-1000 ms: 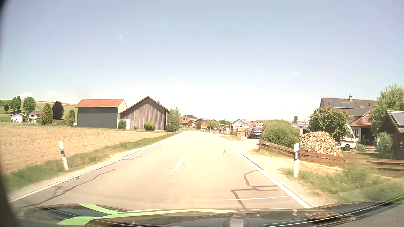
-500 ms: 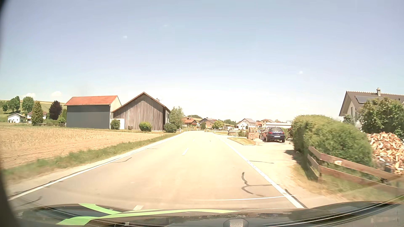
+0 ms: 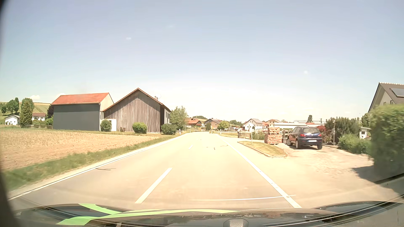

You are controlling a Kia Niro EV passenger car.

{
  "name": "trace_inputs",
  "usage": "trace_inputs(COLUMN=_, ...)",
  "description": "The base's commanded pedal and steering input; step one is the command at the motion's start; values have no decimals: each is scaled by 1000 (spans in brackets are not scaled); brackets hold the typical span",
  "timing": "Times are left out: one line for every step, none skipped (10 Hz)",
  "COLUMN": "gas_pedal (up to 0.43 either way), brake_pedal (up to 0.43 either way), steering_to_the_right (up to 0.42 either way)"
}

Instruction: Follow the waypoints while adhering to traffic rules and regulations

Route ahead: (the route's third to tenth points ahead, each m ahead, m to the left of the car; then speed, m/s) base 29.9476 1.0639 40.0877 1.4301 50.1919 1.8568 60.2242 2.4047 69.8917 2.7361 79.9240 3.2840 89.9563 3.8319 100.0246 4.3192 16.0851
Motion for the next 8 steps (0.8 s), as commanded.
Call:
trace_inputs(gas_pedal=189, brake_pedal=0, steering_to_the_right=-14)
trace_inputs(gas_pedal=177, brake_pedal=0, steering_to_the_right=-14)
trace_inputs(gas_pedal=169, brake_pedal=0, steering_to_the_right=-14)
trace_inputs(gas_pedal=169, brake_pedal=0, steering_to_the_right=-15)
trace_inputs(gas_pedal=169, brake_pedal=0, steering_to_the_right=-14)
trace_inputs(gas_pedal=169, brake_pedal=0, steering_to_the_right=-15)
trace_inputs(gas_pedal=169, brake_pedal=0, steering_to_the_right=-14)
trace_inputs(gas_pedal=169, brake_pedal=0, steering_to_the_right=-15)
